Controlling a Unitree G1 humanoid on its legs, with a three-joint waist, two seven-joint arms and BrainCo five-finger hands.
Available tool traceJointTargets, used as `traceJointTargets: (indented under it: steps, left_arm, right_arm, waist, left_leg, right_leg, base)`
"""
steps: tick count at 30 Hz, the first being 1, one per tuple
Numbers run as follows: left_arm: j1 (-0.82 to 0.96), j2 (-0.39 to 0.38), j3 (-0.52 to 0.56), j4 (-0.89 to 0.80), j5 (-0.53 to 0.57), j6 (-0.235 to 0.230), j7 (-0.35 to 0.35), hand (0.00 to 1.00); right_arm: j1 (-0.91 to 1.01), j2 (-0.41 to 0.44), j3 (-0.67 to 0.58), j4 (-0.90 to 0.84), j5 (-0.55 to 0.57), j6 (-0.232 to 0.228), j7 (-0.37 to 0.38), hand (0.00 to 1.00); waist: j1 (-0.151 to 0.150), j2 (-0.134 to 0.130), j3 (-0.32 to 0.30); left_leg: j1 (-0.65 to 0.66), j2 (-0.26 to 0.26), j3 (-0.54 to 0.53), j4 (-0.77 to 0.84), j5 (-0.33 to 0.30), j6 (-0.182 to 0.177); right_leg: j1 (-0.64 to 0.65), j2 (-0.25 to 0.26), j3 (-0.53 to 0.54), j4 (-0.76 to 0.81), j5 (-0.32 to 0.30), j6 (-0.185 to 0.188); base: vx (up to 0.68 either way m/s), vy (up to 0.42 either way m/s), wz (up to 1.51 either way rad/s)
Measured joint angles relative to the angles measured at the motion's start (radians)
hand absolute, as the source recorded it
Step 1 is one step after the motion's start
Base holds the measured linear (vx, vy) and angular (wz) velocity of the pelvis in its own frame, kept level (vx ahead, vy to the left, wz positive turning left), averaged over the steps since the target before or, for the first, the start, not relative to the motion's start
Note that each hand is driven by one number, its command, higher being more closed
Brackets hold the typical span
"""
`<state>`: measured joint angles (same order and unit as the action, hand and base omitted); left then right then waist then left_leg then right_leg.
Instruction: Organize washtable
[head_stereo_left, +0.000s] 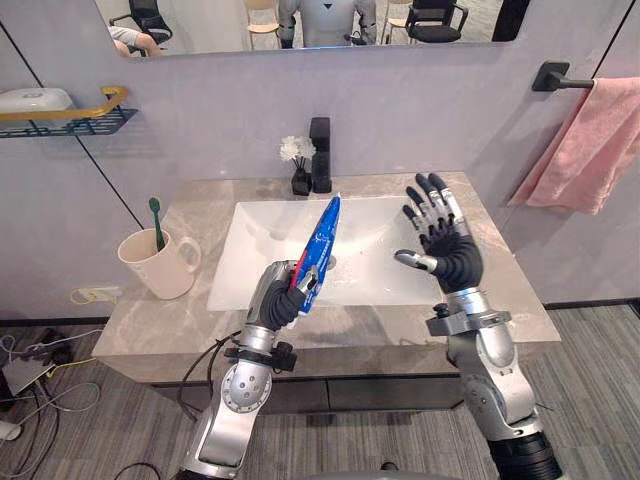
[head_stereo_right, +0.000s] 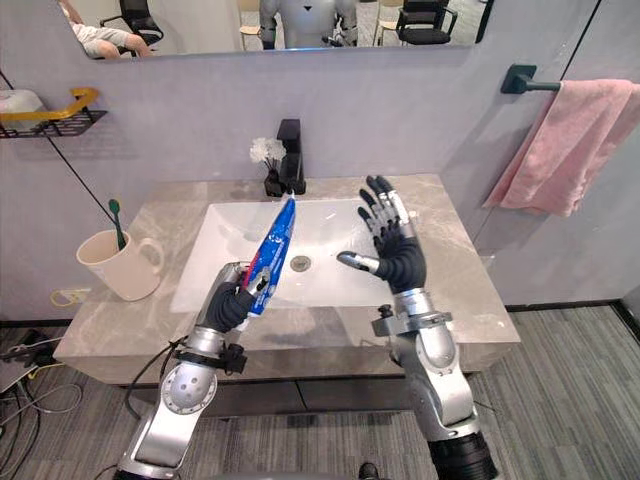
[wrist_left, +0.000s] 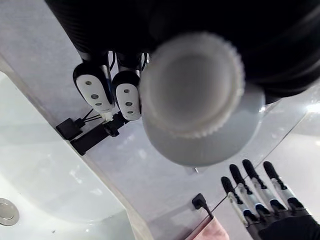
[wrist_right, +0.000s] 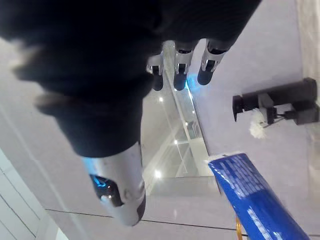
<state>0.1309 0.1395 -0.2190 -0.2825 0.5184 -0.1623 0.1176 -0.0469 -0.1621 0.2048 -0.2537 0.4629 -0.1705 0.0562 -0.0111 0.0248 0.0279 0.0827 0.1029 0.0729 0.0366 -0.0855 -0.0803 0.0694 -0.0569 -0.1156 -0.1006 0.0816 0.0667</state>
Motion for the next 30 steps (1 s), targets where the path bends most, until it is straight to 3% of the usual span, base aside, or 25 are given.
traceJointTargets:
  steps: [8,23,30]
  left_arm:
    - [-0.002,-0.011,-0.029,0.000,-0.003,0.001,0.058,1.00]
    - [-0.045,-0.020,-0.128,0.000,-0.038,0.001,0.067,1.00]
    - [-0.045,-0.019,-0.148,0.001,-0.044,0.001,0.080,1.00]
  right_arm:
    - [0.000,0.059,0.057,0.084,0.059,0.001,-0.035,0.00]
    - [-0.041,0.096,0.148,0.182,0.166,0.001,-0.036,0.00]
    - [-0.059,0.098,0.169,0.203,0.208,0.001,-0.037,0.00]
  waist:
    - [0.001,-0.007,-0.011]
    - [0.011,-0.022,-0.028]
    - [0.026,-0.041,-0.041]
  left_leg:
    - [-0.004,0.000,-0.016,-0.004,0.009,-0.002]
    - [-0.004,0.001,-0.019,-0.007,0.014,-0.003]
    - [0.001,0.000,-0.038,-0.037,0.038,-0.004]
  right_leg:
    - [0.002,0.001,-0.017,-0.004,0.001,-0.001]
    - [-0.003,0.000,-0.022,-0.004,0.001,-0.002]
    - [-0.003,0.000,-0.041,-0.004,0.002,-0.004]
  base:
    - [-0.03,-0.004,0.06]
    - [0.00,0.000,0.00]
    - [-0.02,-0.008,0.08]
